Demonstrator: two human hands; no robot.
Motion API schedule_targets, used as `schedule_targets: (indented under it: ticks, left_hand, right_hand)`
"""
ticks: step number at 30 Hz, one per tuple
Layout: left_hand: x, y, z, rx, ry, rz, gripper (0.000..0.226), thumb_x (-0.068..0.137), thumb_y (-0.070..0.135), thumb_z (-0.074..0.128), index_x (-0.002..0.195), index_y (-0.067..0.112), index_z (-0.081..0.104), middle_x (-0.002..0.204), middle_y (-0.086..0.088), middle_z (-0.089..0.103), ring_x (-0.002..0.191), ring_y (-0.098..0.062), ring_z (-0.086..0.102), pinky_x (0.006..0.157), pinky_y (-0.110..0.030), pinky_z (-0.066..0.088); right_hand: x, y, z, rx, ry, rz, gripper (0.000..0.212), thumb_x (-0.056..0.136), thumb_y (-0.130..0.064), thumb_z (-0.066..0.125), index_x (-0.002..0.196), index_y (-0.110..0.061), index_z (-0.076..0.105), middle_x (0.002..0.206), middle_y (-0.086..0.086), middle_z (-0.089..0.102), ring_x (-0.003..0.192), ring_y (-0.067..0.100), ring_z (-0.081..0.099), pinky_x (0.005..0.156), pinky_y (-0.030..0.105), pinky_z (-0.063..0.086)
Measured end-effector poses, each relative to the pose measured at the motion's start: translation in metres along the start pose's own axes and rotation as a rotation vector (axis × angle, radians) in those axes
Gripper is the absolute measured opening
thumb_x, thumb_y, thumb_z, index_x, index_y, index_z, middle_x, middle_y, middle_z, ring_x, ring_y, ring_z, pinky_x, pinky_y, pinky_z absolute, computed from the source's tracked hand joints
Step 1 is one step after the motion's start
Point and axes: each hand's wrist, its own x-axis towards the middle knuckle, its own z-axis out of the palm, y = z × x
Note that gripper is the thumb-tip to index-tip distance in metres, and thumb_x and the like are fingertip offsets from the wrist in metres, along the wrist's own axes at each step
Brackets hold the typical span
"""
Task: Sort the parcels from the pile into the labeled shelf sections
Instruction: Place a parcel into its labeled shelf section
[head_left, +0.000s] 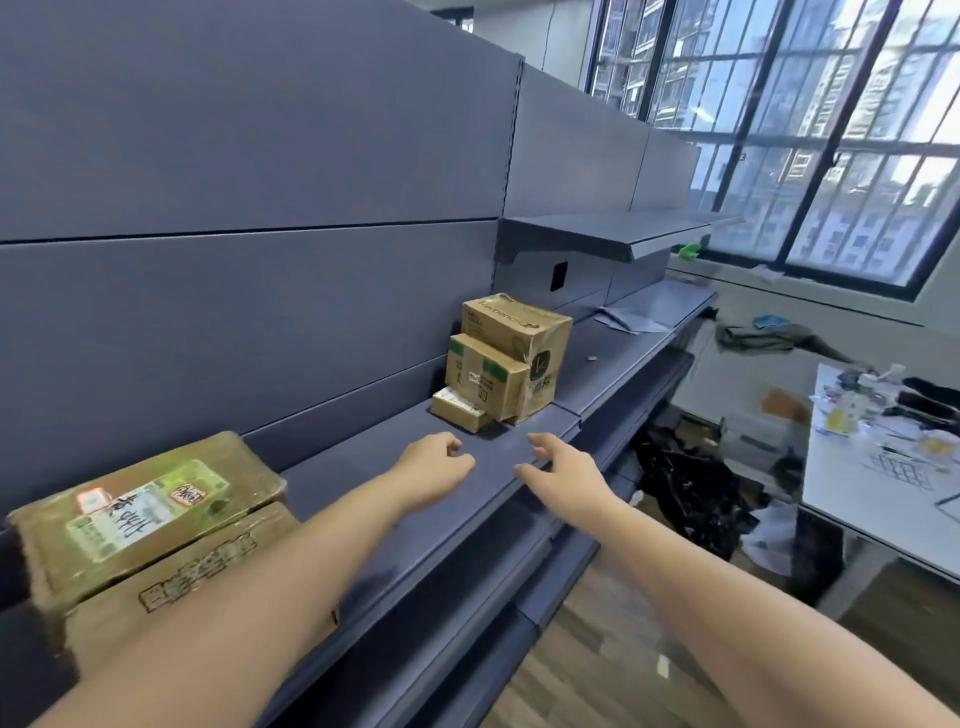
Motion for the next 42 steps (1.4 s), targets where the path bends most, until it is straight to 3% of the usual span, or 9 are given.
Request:
schedule_targets:
  ticks: [5, 10, 13, 17, 22, 25, 28, 32, 42]
  left_hand:
    - [0.04, 0.008, 0.014, -0.03, 0.023, -0.051, 0.049, 0.097, 0.03, 0.048, 0.143, 0.014, 0.041, 0.142, -0.003, 0.048, 0.097, -0.014, 0.05, 0.086, -0.027, 0.039]
    - [0.085, 0.004, 0.022, -0.023, 0.026, -0.091, 0.05, 0.097, 0.031, 0.048, 0.143, 0.014, 0.041, 0.146, -0.003, 0.044, 0.125, -0.021, 0.048, 0.091, -0.027, 0.038]
    - [0.114, 0.001, 0.027, -0.02, 0.008, -0.103, 0.05, 0.098, 0.031, 0.048, 0.144, 0.014, 0.04, 0.147, -0.003, 0.043, 0.128, -0.021, 0.047, 0.089, -0.025, 0.036]
    - [0.159, 0.001, 0.026, -0.043, 0.004, -0.093, 0.048, 0.097, 0.029, 0.05, 0.142, 0.014, 0.043, 0.141, -0.003, 0.049, 0.105, -0.016, 0.052, 0.079, -0.023, 0.039]
    - [0.224, 0.0, 0.008, -0.064, 0.046, -0.084, 0.022, 0.095, 0.025, 0.051, 0.115, 0.02, 0.055, 0.111, 0.0, 0.056, 0.078, -0.008, 0.048, 0.061, -0.019, 0.038]
    - [0.256, -0.002, -0.001, -0.017, 0.017, -0.067, 0.048, 0.095, 0.027, 0.05, 0.141, 0.015, 0.046, 0.137, -0.003, 0.052, 0.103, -0.014, 0.052, 0.076, -0.022, 0.037]
    - [0.285, -0.004, -0.009, 0.01, 0.013, -0.064, 0.054, 0.094, 0.029, 0.05, 0.145, 0.015, 0.04, 0.145, -0.004, 0.047, 0.127, -0.022, 0.047, 0.088, -0.026, 0.038]
    - [0.326, -0.008, -0.024, 0.011, 0.075, -0.074, 0.046, 0.09, 0.03, 0.052, 0.134, 0.014, 0.048, 0.135, -0.007, 0.054, 0.116, -0.025, 0.053, 0.085, -0.032, 0.042]
    - [0.394, -0.011, -0.027, -0.036, 0.153, -0.088, 0.049, 0.095, 0.017, 0.052, 0.14, 0.007, 0.037, 0.144, -0.012, 0.042, 0.129, -0.028, 0.043, 0.091, -0.03, 0.036]
  right_hand:
    - [0.045, 0.022, -0.006, 0.015, -0.043, -0.018, 0.06, 0.093, -0.037, 0.056, 0.148, -0.025, 0.035, 0.147, 0.001, 0.046, 0.129, 0.021, 0.049, 0.101, 0.03, 0.04]
    - [0.086, 0.039, 0.0, 0.028, -0.075, -0.004, 0.06, 0.093, -0.037, 0.056, 0.147, -0.026, 0.035, 0.146, 0.001, 0.047, 0.123, 0.022, 0.053, 0.097, 0.029, 0.043]
    - [0.111, 0.047, 0.006, 0.03, -0.096, 0.01, 0.06, 0.093, -0.038, 0.056, 0.147, -0.026, 0.035, 0.146, 0.001, 0.047, 0.12, 0.021, 0.055, 0.089, 0.025, 0.042]
    - [0.152, 0.051, 0.01, 0.041, -0.086, 0.025, 0.06, 0.092, -0.037, 0.057, 0.147, -0.026, 0.036, 0.145, 0.0, 0.048, 0.117, 0.02, 0.057, 0.088, 0.026, 0.045]
    - [0.205, 0.049, 0.01, 0.024, -0.061, 0.039, 0.059, 0.092, -0.037, 0.055, 0.146, -0.025, 0.036, 0.145, 0.0, 0.048, 0.107, 0.02, 0.061, 0.083, 0.03, 0.049]
    - [0.228, 0.054, 0.011, 0.005, -0.046, 0.076, 0.06, 0.091, -0.039, 0.056, 0.146, -0.025, 0.036, 0.145, 0.001, 0.049, 0.108, 0.02, 0.061, 0.087, 0.032, 0.05]
    - [0.245, 0.061, 0.014, -0.008, -0.036, 0.098, 0.062, 0.092, -0.039, 0.056, 0.147, -0.022, 0.033, 0.146, 0.001, 0.048, 0.112, 0.02, 0.059, 0.089, 0.032, 0.049]
    - [0.271, 0.068, 0.016, -0.009, -0.01, 0.138, 0.068, 0.091, -0.045, 0.057, 0.148, -0.021, 0.027, 0.147, 0.004, 0.046, 0.122, 0.023, 0.054, 0.095, 0.034, 0.047]
    - [0.308, 0.084, 0.036, -0.022, 0.01, 0.208, 0.08, 0.08, -0.059, 0.067, 0.14, -0.018, 0.034, 0.139, 0.003, 0.053, 0.121, 0.023, 0.055, 0.095, 0.036, 0.048]
